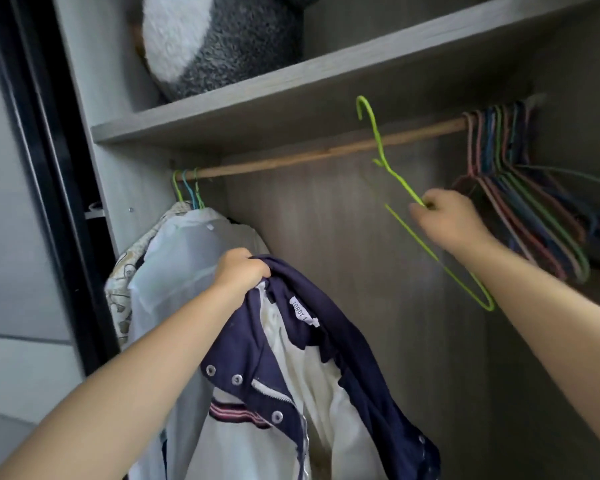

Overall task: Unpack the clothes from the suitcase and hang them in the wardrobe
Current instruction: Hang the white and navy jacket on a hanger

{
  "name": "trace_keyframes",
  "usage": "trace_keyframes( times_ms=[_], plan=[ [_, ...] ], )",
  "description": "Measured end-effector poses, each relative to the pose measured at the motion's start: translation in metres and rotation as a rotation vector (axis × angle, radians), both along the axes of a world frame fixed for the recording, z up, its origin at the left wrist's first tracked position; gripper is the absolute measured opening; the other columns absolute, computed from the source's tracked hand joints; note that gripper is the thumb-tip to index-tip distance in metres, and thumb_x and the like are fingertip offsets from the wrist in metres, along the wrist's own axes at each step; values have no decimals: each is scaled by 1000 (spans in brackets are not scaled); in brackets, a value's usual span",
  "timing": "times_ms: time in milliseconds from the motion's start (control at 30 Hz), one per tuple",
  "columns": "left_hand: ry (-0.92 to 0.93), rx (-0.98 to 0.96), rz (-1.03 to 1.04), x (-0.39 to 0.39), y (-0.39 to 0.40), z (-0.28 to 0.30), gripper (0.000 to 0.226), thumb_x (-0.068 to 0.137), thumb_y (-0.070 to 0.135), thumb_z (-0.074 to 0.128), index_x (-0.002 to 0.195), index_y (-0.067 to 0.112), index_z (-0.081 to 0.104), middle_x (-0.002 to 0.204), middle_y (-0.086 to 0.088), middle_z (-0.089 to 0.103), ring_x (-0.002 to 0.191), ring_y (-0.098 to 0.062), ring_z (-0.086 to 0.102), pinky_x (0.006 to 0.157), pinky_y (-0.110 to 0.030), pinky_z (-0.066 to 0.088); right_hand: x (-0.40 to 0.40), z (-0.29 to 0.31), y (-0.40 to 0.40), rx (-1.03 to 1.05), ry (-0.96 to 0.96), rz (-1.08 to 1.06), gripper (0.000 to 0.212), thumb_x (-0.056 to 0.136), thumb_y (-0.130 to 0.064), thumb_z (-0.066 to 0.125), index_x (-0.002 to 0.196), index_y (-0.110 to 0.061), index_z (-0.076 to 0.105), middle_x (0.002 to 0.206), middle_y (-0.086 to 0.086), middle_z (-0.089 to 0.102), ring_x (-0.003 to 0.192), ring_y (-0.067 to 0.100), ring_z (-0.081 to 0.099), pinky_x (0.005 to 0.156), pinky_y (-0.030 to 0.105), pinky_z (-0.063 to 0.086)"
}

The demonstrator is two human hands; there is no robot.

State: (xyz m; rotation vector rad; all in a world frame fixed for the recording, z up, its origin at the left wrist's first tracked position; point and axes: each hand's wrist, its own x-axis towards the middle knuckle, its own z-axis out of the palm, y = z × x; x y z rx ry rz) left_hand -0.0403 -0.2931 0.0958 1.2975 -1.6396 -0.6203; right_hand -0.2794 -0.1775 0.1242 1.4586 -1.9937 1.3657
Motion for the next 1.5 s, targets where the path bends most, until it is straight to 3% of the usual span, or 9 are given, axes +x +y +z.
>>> trace_keyframes(
  times_ms=[133,267,467,633,767,1000,1167,1333,1500],
  plan=[
    [-38,-39,88,11,32,5,15,72,4,63,66,9,50,82,-14,57,78,-24,53,69,-29,40,30,-56,23,-60,-392,405,37,90,-9,51,57,-12,35,51,7,35,49,19,35,46,27,24],
    [-46,-47,159,28,74,-1,23,72,3,62,60,11,44,69,-8,51,75,-23,49,66,-29,38,61,-94,45,257,-986,951,23,92,-2,43,71,-11,44,42,-1,37,26,8,25,35,8,20],
    [-93,-5,305,68,142,-29,22,74,1,58,62,11,43,68,-5,50,67,-24,47,57,-27,35,91,-116,67,353,-725,930,20,92,-21,53,103,-8,64,34,-13,21,29,2,15,34,8,11],
    [-171,27,476,107,181,-29,20,80,5,59,66,11,46,69,-2,48,79,-23,47,64,-26,34,112,-128,87,346,-585,1078,28,91,-10,51,113,4,59,37,-11,25,29,2,20,32,12,17],
    [-214,7,492,124,196,-21,28,78,4,59,61,14,40,64,0,43,77,-24,48,52,-26,33,153,-134,89,552,-478,1153,60,87,3,52,139,-19,31,50,2,41,27,5,29,32,15,24],
    [-242,4,479,164,208,-18,28,74,-1,59,58,13,41,61,-2,43,63,-22,43,53,-25,31,198,-122,83,244,-659,1096,17,93,-15,50,80,-10,60,32,-12,21,28,3,17,37,14,17],
    [-238,-2,517,194,202,-24,28,72,-2,60,57,11,39,61,-2,41,64,-23,41,52,-26,28,209,-115,83,292,-928,1349,33,93,-7,44,121,-25,40,33,-7,30,27,6,24,34,12,22],
    [-186,-14,509,214,196,-30,31,71,-4,59,57,11,38,61,-3,42,69,-23,42,61,-29,31,226,-102,89,321,-923,1503,27,97,-12,29,105,-26,51,34,-5,29,29,4,19,36,9,14],
    [-110,-17,518,238,194,-33,25,73,-4,58,61,13,43,73,-9,51,73,-22,48,66,-31,37,220,-88,88,535,-908,1277,33,89,-4,23,98,-20,51,35,-6,23,27,4,14,36,8,11]
  ],
)
